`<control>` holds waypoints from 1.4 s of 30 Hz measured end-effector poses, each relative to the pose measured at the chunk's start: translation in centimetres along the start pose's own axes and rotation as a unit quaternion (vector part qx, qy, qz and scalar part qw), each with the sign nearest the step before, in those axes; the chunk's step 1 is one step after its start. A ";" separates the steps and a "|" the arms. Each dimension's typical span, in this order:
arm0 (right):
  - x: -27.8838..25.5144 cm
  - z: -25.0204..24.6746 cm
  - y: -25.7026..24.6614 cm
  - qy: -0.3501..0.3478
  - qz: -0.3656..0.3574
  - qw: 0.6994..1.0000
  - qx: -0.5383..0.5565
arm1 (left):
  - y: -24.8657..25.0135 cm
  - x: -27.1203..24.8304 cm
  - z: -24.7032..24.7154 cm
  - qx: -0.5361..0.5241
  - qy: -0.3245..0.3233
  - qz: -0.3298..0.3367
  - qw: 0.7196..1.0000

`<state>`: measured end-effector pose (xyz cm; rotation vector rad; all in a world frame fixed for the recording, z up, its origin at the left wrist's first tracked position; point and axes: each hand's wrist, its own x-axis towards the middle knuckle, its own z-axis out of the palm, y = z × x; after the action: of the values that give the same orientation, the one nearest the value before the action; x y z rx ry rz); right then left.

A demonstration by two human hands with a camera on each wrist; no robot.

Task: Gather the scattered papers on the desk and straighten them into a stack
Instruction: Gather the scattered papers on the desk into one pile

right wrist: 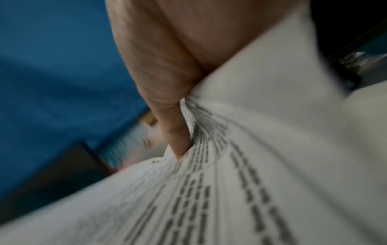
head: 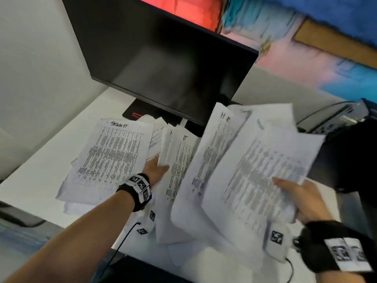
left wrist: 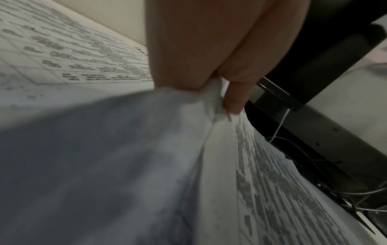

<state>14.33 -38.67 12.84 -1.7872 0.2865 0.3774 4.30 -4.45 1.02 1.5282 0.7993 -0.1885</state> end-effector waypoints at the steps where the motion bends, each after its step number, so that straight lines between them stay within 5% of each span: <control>1: 1.1 0.9 2.5 -0.007 0.031 0.999 -0.025 | 0.0 -0.2 0.0 -0.019 -0.003 -0.016 1.000; 4: 1.7 4.8 7.8 -0.042 0.119 0.988 -0.085 | 0.5 -1.0 0.2 -0.070 -0.023 -0.034 0.997; 8: 1.6 8.4 11.8 -0.081 0.144 0.980 -0.113 | 0.4 -1.8 1.8 -0.035 -0.100 -0.033 0.994; 11: 1.7 8.9 11.9 -0.112 0.135 0.978 -0.113 | 0.7 -2.0 3.2 0.049 -0.060 -0.032 0.996; 21: 0.5 5.2 6.8 -0.140 0.073 0.975 0.153 | 5.9 -6.2 0.0 -0.070 -0.166 0.166 0.970; 27: -3.2 7.7 -3.2 -0.074 -0.239 0.958 0.136 | 11.4 -8.7 -1.8 -0.062 -0.078 0.320 0.942; 29: -4.0 7.8 -4.6 -0.066 -0.295 0.945 0.129 | 12.8 -9.1 -2.5 -0.072 -0.045 0.359 0.929; 35: -3.1 9.3 -3.2 -0.090 -0.262 0.960 0.030 | 13.1 -8.2 -2.2 -0.106 0.009 0.391 0.914; 42: -0.4 11.5 0.4 -0.080 -0.191 0.978 0.030 | 12.1 -6.1 -0.6 -0.091 0.064 0.328 0.938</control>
<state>12.66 -27.57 10.04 -1.6948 -0.1576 0.2312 6.57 -5.13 14.32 1.5573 0.3563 0.4729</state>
